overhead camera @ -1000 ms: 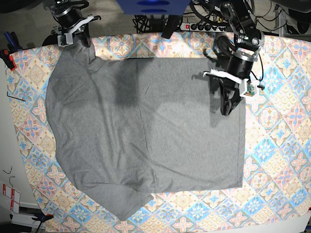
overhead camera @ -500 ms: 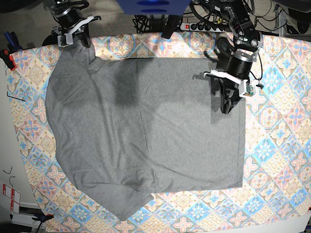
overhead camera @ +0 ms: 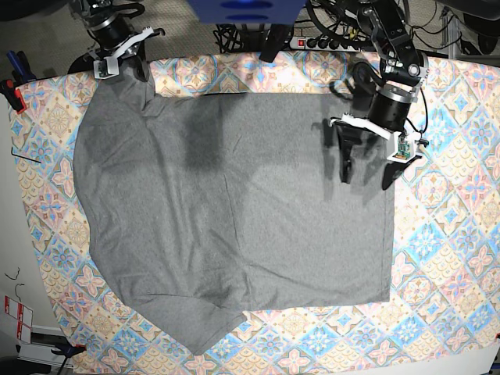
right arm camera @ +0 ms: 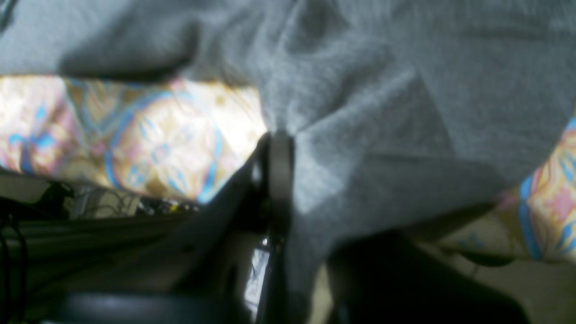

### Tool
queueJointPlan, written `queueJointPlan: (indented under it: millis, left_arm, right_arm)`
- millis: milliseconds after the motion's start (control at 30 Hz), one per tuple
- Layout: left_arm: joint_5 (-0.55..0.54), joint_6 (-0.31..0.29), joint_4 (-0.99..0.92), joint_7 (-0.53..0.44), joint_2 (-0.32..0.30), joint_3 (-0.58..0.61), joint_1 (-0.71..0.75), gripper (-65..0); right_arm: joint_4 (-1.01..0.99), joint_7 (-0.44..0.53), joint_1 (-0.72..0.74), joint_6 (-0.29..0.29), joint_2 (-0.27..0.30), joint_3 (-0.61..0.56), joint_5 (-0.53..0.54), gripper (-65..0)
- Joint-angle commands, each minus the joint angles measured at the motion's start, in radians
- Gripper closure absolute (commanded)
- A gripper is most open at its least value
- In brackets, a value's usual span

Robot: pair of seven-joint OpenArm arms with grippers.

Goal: Fold the T-shirt properly

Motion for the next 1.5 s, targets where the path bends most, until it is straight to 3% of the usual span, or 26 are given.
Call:
queueJointPlan:
  millis: [0, 167, 233, 367, 567, 767, 833, 1033, 1467]
  left_arm:
    - [-0.019, -0.002, 0.023, -0.031, -0.002, -0.001, -0.002, -65.0]
    - [0.002, -0.002, 0.024, -0.016, -0.002, -0.019, 0.029, -65.0]
    - [0.002, -0.002, 0.024, 0.047, -0.002, -0.028, 0.049, -65.0]
    - [-0.05, -0.002, 0.024, 0.227, -0.019, -0.106, 0.078, -65.0]
    - [-0.182, -0.002, 0.024, 0.506, -0.095, -0.225, 0.102, -65.0]
    - [-0.404, -0.002, 0.001, 0.859, -0.241, -0.289, 0.095, -65.0]
    - [-0.432, -0.002, -0.04, 0.882, -0.244, -0.304, 0.062, -65.0]
    - [-0.375, -0.002, -0.194, 0.879, -0.244, -0.246, -0.025, -65.0]
    - [-0.374, -0.002, -0.243, 0.885, -0.217, -0.071, -0.059, -64.8]
  right_arm:
    - [0.016, 0.019, -0.011, 0.005, 0.013, 0.006, -0.002, -1.1]
    - [0.016, 0.016, -0.011, 0.005, 0.015, 0.003, -0.002, -1.1]
    - [0.016, 0.016, -0.011, 0.005, 0.015, 0.003, -0.002, -1.1]
    - [0.016, 0.016, -0.011, 0.005, 0.016, 0.003, -0.002, -1.1]
    - [0.016, 0.015, -0.011, 0.005, 0.018, -0.002, -0.002, -1.1]
    - [0.016, 0.015, -0.015, 0.005, 0.019, -0.002, -0.051, -1.1]
    - [0.016, 0.015, -0.015, 0.005, 0.019, -0.003, -0.075, -1.1]
    - [0.016, 0.015, -0.019, 0.005, 0.016, -0.003, -0.087, -1.1]
    - [0.016, 0.015, -0.019, 0.005, 0.013, -0.003, -0.086, -1.1]
